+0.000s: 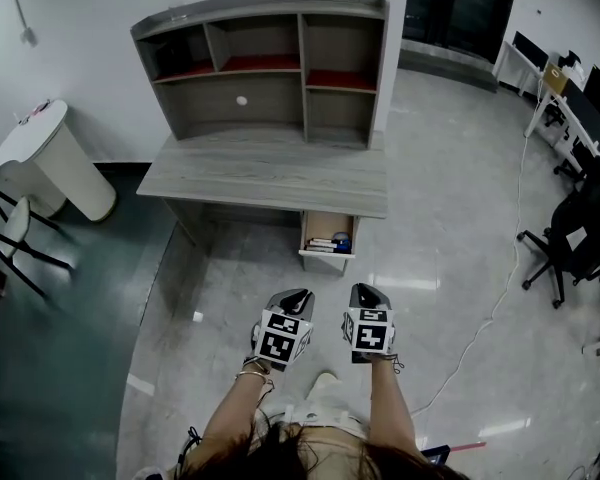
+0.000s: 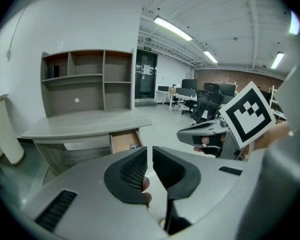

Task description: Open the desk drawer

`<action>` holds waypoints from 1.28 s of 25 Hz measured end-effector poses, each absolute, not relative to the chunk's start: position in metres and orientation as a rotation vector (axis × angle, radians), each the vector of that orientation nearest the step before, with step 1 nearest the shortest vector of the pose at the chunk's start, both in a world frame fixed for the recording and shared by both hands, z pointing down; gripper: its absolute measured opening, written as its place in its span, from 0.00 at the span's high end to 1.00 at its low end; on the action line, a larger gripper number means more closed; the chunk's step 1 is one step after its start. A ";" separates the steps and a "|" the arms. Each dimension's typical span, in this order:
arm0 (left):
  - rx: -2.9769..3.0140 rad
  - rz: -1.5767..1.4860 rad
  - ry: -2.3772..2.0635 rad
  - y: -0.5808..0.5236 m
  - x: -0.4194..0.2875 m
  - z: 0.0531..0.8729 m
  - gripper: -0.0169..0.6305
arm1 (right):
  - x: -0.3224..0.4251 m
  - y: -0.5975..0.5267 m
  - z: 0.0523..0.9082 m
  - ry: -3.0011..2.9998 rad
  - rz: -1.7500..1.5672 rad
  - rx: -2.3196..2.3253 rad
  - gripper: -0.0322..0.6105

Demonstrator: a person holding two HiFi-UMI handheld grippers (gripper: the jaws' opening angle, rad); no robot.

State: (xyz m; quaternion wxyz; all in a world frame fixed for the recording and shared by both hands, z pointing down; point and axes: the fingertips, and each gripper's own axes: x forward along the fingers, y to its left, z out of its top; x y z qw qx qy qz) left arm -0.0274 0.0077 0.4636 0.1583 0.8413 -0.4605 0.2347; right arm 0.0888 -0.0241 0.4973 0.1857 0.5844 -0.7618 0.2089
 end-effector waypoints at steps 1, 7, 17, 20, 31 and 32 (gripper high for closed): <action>2.408 0.665 -1.318 0.011 -0.030 0.461 0.91 | 0.085 -0.020 0.495 -2.146 0.580 1.636 0.90; 2.414 0.636 -1.319 0.035 -0.042 0.454 0.91 | 0.074 0.011 0.486 -2.138 0.577 1.627 0.91; 2.421 0.593 -1.314 0.080 -0.058 0.449 0.91 | 0.061 0.058 0.477 -2.112 0.568 1.599 0.91; 2.430 0.583 -1.320 0.095 -0.062 0.446 0.91 | 0.056 0.071 0.470 -2.115 0.557 1.609 0.91; 2.421 0.532 -1.355 0.154 -0.086 0.440 0.91 | 0.033 0.132 0.464 -2.112 0.526 1.591 0.92; 2.421 0.528 -1.363 0.158 -0.088 0.440 0.91 | 0.032 0.137 0.463 -2.110 0.515 1.587 0.92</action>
